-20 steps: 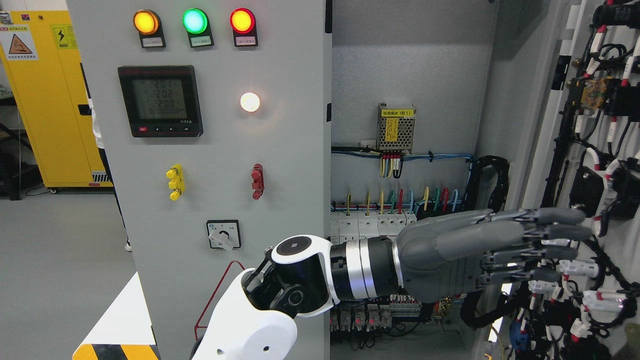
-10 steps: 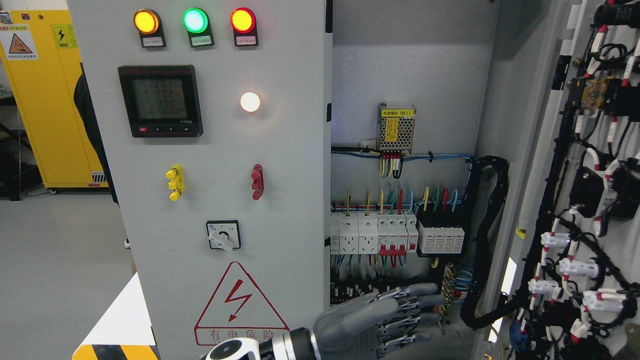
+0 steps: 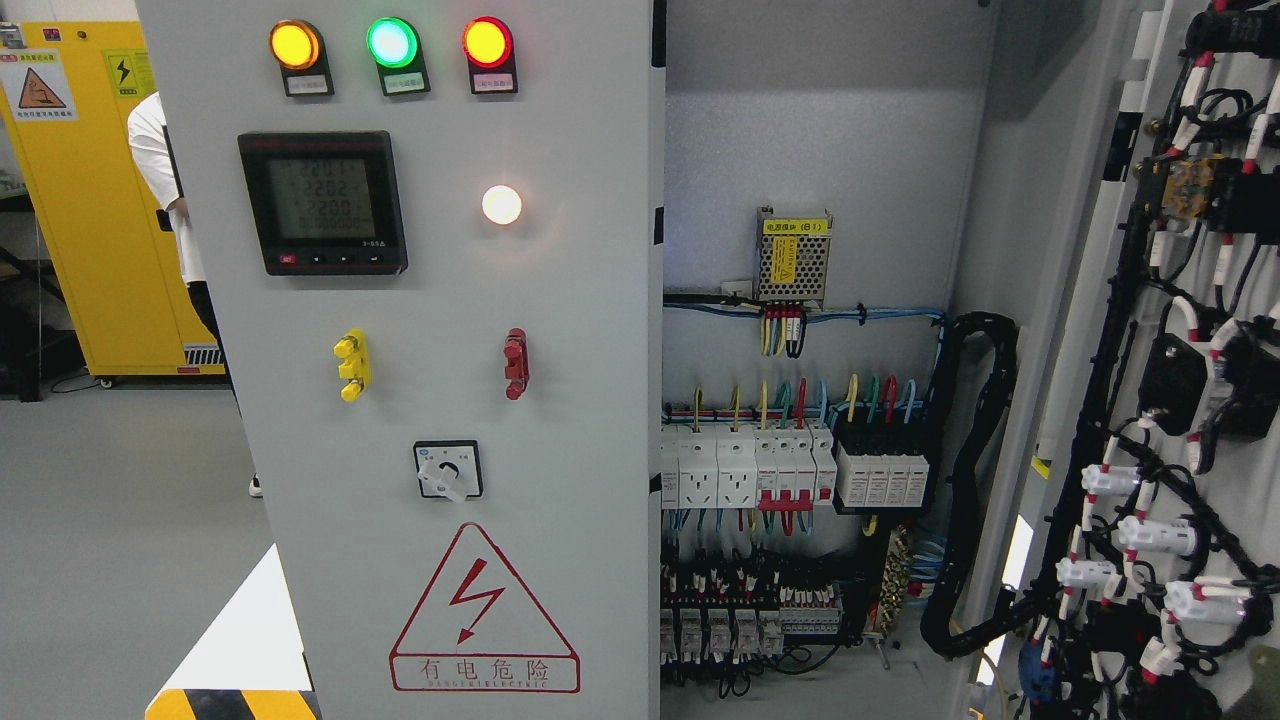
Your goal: Open door with both hands
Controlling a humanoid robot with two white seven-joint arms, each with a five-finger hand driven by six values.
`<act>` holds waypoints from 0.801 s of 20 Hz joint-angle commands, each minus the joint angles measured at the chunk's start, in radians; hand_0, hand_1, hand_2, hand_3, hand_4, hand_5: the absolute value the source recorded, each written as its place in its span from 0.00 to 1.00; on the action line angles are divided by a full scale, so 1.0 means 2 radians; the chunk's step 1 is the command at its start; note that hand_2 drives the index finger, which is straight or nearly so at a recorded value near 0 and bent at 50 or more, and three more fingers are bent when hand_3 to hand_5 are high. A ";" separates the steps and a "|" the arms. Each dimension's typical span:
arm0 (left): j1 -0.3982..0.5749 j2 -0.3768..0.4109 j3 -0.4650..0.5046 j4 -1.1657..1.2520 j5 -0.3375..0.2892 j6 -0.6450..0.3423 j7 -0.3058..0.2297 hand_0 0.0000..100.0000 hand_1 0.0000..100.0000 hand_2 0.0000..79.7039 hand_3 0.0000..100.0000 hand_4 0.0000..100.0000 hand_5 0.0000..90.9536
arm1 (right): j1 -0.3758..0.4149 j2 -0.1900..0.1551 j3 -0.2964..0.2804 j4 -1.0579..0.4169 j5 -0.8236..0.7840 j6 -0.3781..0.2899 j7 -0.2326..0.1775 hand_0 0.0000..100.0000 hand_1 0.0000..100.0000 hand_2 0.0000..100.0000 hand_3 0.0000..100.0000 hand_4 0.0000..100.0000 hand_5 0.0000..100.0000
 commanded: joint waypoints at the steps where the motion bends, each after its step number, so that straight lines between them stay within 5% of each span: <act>1: 0.086 0.028 0.009 0.221 -0.092 -0.027 0.005 0.12 0.56 0.00 0.00 0.00 0.00 | 0.000 0.000 0.000 0.001 0.000 -0.001 0.000 0.00 0.50 0.04 0.00 0.00 0.00; 8: 0.062 -0.043 0.011 0.564 -0.103 -0.145 0.005 0.12 0.56 0.00 0.00 0.00 0.00 | 0.000 0.000 0.001 0.001 0.000 -0.001 0.001 0.00 0.50 0.04 0.00 0.00 0.00; 13: 0.062 -0.049 0.011 0.634 -0.103 -0.154 0.000 0.12 0.56 0.00 0.00 0.00 0.00 | 0.003 0.009 0.002 0.001 0.000 -0.001 0.001 0.00 0.50 0.04 0.00 0.00 0.00; 16: 0.064 -0.080 0.012 0.704 -0.102 -0.214 -0.001 0.12 0.56 0.00 0.00 0.00 0.00 | 0.003 0.013 0.000 -0.002 0.000 -0.001 0.004 0.00 0.50 0.04 0.00 0.00 0.00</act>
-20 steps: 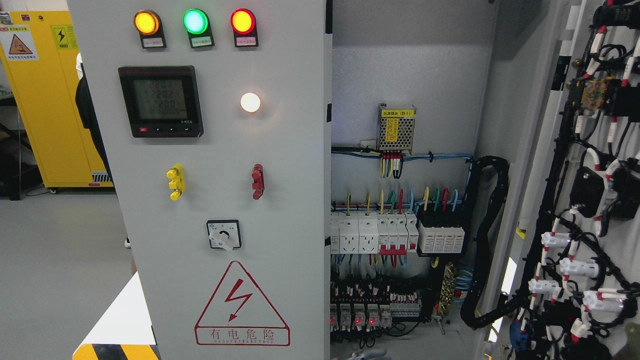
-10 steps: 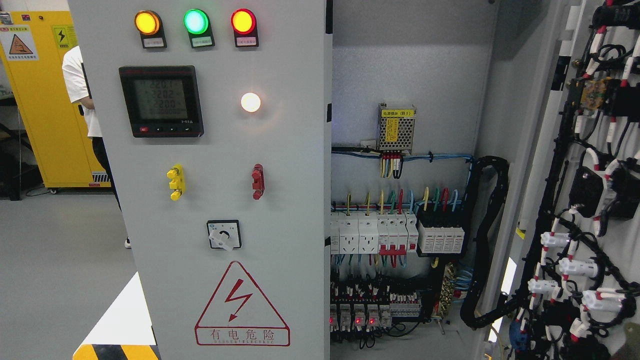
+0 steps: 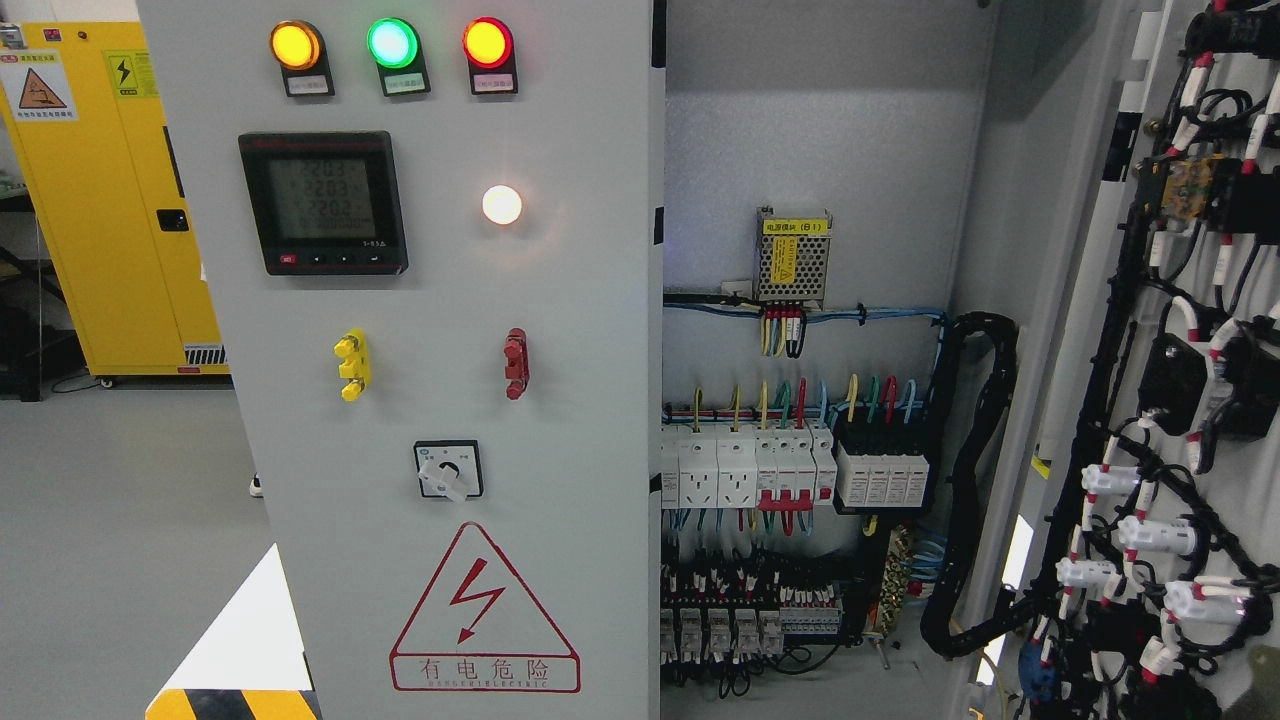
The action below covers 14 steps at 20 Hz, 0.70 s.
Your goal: Open door with both hands
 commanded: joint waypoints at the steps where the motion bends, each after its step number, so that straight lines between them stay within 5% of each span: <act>1: 0.003 -0.061 0.003 0.304 -0.006 -0.065 -0.004 0.12 0.56 0.00 0.00 0.00 0.00 | 0.001 0.009 -0.002 -0.002 0.000 0.000 0.004 0.00 0.50 0.04 0.00 0.00 0.00; 14: 0.003 -0.084 0.004 0.341 -0.003 -0.088 -0.029 0.12 0.56 0.00 0.00 0.00 0.00 | 0.001 0.010 0.002 0.000 0.001 0.000 0.005 0.00 0.50 0.04 0.00 0.00 0.00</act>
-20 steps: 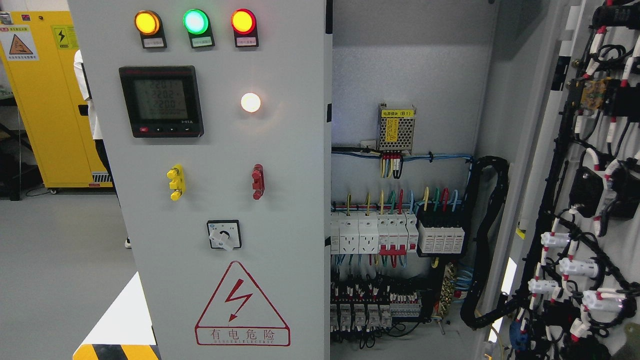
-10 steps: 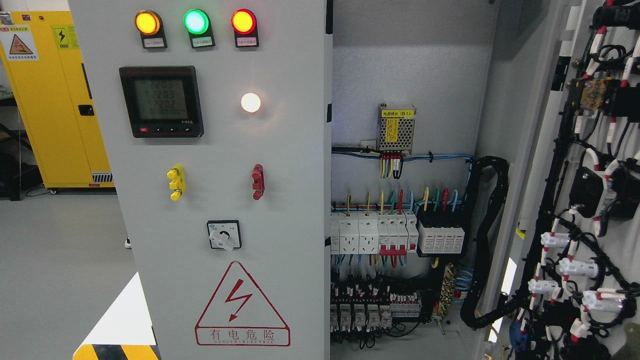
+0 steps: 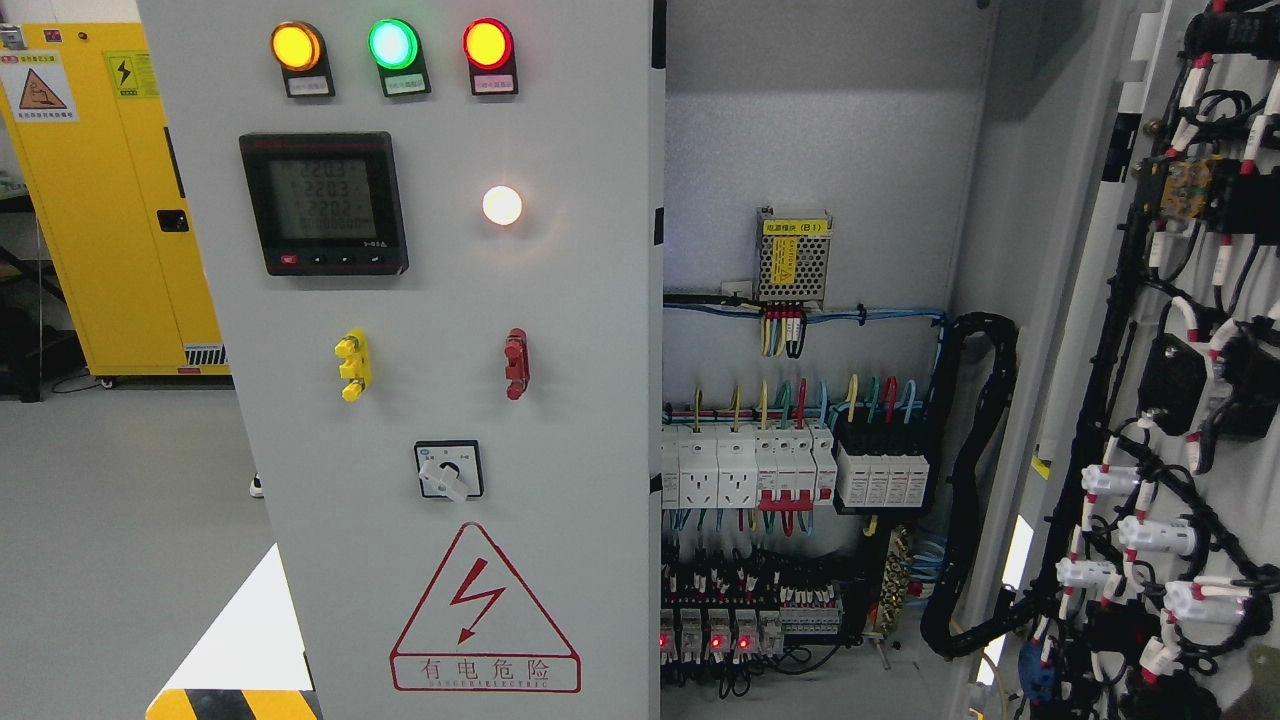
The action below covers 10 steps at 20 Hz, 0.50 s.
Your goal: Open door with both hands
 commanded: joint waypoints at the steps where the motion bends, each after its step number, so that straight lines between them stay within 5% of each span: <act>1: -0.001 -0.029 0.002 0.098 0.000 0.001 -0.014 0.12 0.56 0.00 0.00 0.00 0.00 | 0.001 0.006 0.006 0.001 0.000 0.000 0.000 0.00 0.50 0.04 0.00 0.00 0.00; 10: -0.003 -0.025 0.000 0.098 -0.001 0.001 -0.015 0.12 0.56 0.00 0.00 0.00 0.00 | 0.007 0.027 0.006 0.001 0.000 0.000 0.000 0.00 0.50 0.04 0.00 0.00 0.00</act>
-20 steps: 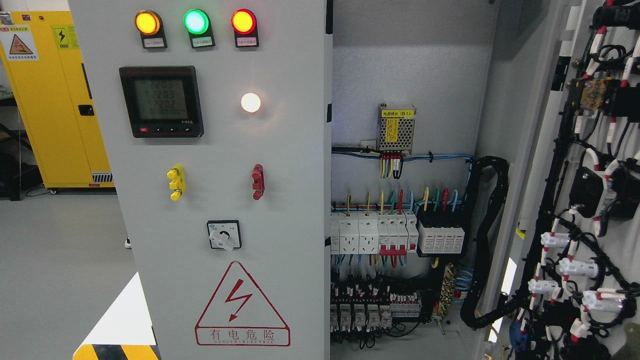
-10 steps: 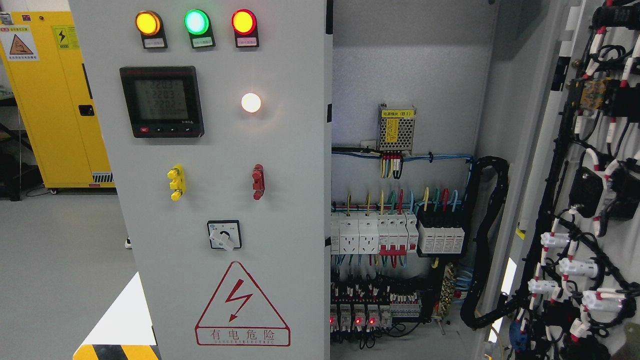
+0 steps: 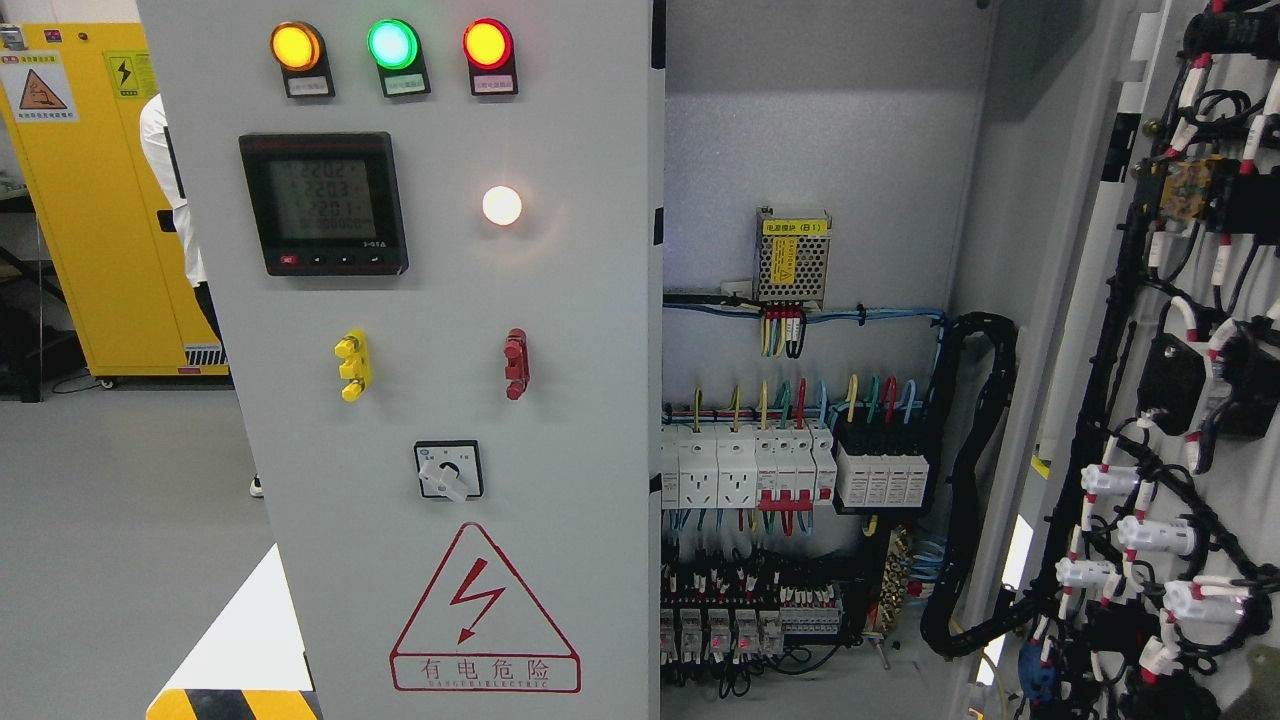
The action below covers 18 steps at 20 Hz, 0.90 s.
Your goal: Open door with both hands
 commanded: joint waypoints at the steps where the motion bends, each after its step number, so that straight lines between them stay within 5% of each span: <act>1: -0.002 -0.001 -0.001 0.040 0.000 0.003 0.003 0.12 0.56 0.00 0.00 0.00 0.00 | 0.002 0.013 0.003 0.000 0.000 0.000 0.000 0.00 0.50 0.04 0.00 0.00 0.00; 9: -0.016 0.011 0.000 0.040 0.000 -0.002 0.002 0.12 0.56 0.00 0.00 0.00 0.00 | 0.003 0.013 0.000 -0.002 0.000 -0.007 -0.002 0.00 0.50 0.04 0.00 0.00 0.00; 12: -0.015 0.013 0.000 0.040 0.000 0.002 0.002 0.12 0.56 0.00 0.00 0.00 0.00 | 0.007 0.013 -0.003 -0.028 -0.001 -0.048 0.000 0.00 0.50 0.04 0.00 0.00 0.00; 15: -0.015 0.013 0.000 0.040 0.000 0.003 0.002 0.12 0.56 0.00 0.00 0.00 0.00 | 0.044 0.016 0.002 -0.128 -0.004 -0.090 0.003 0.00 0.50 0.04 0.00 0.00 0.00; 18: -0.015 0.010 -0.001 0.040 0.000 0.002 0.001 0.12 0.56 0.00 0.00 0.00 0.00 | 0.080 0.019 0.024 -0.275 -0.003 -0.092 0.012 0.00 0.50 0.04 0.00 0.00 0.00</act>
